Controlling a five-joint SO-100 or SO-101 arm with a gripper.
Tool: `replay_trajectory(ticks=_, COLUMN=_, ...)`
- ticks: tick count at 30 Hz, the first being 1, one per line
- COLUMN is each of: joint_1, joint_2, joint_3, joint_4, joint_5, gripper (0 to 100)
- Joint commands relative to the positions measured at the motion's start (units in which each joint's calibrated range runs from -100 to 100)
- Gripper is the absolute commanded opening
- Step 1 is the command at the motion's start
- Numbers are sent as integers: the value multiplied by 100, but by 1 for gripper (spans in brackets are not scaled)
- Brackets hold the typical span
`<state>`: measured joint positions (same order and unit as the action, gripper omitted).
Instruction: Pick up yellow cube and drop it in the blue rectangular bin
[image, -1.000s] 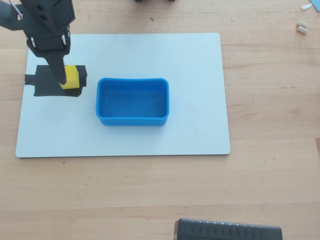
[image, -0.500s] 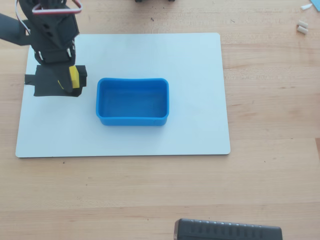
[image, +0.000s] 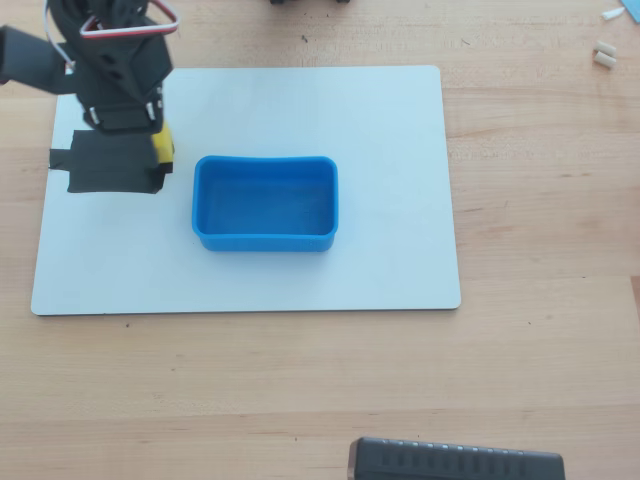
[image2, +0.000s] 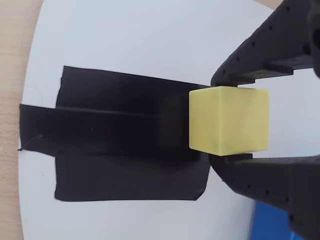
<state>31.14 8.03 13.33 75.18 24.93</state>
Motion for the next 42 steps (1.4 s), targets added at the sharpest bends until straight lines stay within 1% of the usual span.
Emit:
replay_trajectory(ticks=1, joint_1=-292, joint_2=-762, joint_3=-551, joint_4=756, joint_5=-444, gripper=17)
replay_trajectory(ticks=5, joint_1=-644, joint_2=-1458, joint_3=-687, joint_4=1516, joint_5=-811, gripper=17)
replay_trajectory(ticks=8, joint_1=-978, joint_2=-1663, joint_3=-942, joint_4=2028, joint_5=-1035, gripper=17)
replay_trajectory(ticks=12, joint_1=-1553, joint_2=-1913, joint_3=-1005, joint_4=2144, joint_5=-1397, gripper=17)
replay_trajectory(ticks=16, joint_1=-2093, joint_2=-2136, joint_3=-1014, joint_4=1822, joint_5=-1651, gripper=17)
replay_trajectory(ticks=20, joint_1=-2325, joint_2=-2081, joint_3=-905, joint_4=1310, joint_5=-1758, gripper=17)
replay_trajectory(ticks=27, joint_1=-2539, joint_2=-2062, joint_3=-269, joint_4=137, joint_5=-1773, gripper=17)
replay_trajectory(ticks=33, joint_1=-2719, joint_2=-2109, joint_3=767, joint_4=-837, joint_5=-1773, gripper=17)
replay_trajectory(ticks=38, joint_1=-2668, joint_2=-2127, joint_3=1076, joint_4=-1192, joint_5=-1773, gripper=17)
replay_trajectory(ticks=42, joint_1=-2642, joint_2=-2136, joint_3=1086, joint_4=-1201, joint_5=-1753, gripper=17)
